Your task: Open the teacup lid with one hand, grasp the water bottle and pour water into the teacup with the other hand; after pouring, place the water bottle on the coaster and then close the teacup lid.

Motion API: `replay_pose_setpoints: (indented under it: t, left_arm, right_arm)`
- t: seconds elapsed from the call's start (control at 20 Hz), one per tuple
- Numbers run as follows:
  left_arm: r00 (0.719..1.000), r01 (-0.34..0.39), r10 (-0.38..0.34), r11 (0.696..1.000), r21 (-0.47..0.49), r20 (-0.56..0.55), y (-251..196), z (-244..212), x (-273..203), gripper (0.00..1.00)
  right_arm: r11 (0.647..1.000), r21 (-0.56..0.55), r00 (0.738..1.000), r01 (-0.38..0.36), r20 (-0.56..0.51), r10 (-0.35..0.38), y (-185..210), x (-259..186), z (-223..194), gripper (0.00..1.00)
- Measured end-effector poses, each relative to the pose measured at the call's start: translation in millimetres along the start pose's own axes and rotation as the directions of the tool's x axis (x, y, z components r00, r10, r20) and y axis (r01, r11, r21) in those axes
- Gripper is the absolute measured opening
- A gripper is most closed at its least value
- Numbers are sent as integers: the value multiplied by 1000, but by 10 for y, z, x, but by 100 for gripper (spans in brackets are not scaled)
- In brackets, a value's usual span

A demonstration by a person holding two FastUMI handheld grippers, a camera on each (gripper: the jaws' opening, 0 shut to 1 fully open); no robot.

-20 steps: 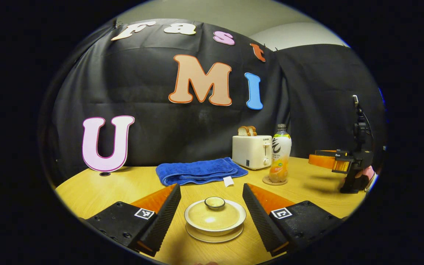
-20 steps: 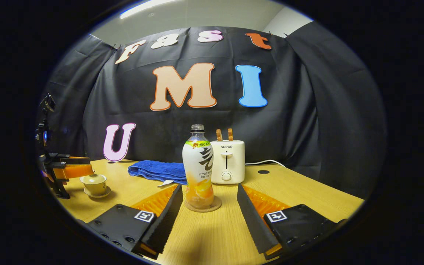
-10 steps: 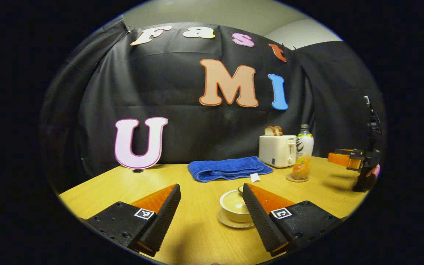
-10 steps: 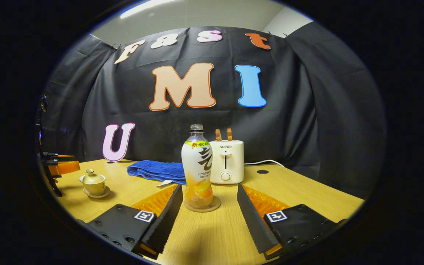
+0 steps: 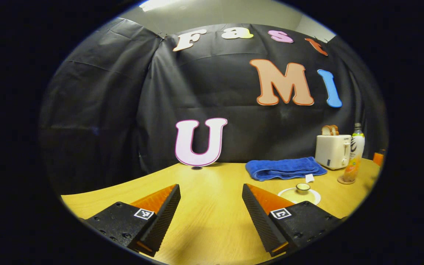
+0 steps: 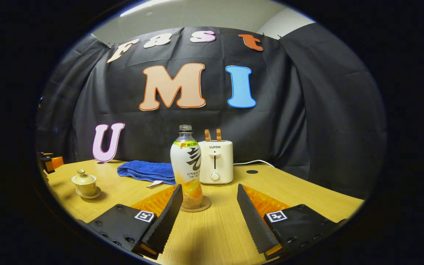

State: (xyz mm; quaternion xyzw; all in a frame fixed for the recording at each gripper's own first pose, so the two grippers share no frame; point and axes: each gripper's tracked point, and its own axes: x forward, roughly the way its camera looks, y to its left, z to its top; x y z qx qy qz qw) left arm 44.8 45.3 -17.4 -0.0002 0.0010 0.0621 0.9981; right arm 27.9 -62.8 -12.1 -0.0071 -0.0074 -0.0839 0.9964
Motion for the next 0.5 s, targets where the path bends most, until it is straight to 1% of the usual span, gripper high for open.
replay_pose_setpoints:
  t: [0.05,0.1,0.15,0.3,0.35,0.5]
  left_arm:
    - [1000,1,-1,1000,-1,0,-15,3,-8,97]
    - [1000,4,-4,1000,-2,-1,-20,0,-12,96]
    - [1000,6,-6,1000,-3,-1,-20,-4,-15,96]
    - [1000,7,-7,1000,-4,-1,-24,-7,-12,96]
    - [1000,7,-7,1000,-4,-1,-22,-8,-11,96]
    - [1000,7,-7,1000,-4,0,-28,-9,-10,96]
  right_arm:
    - [1000,0,1000,5,0,-5,-10,-6,-5,96]
    - [1000,0,1000,6,0,-6,-9,-7,-3,92]
    - [1000,0,1000,6,0,-6,-11,-11,-1,91]
    - [1000,0,1000,6,0,-6,-10,-6,-1,96]
    - [1000,0,1000,6,0,-6,-8,-11,-2,94]
    - [1000,0,1000,6,0,-6,-9,-12,-2,94]
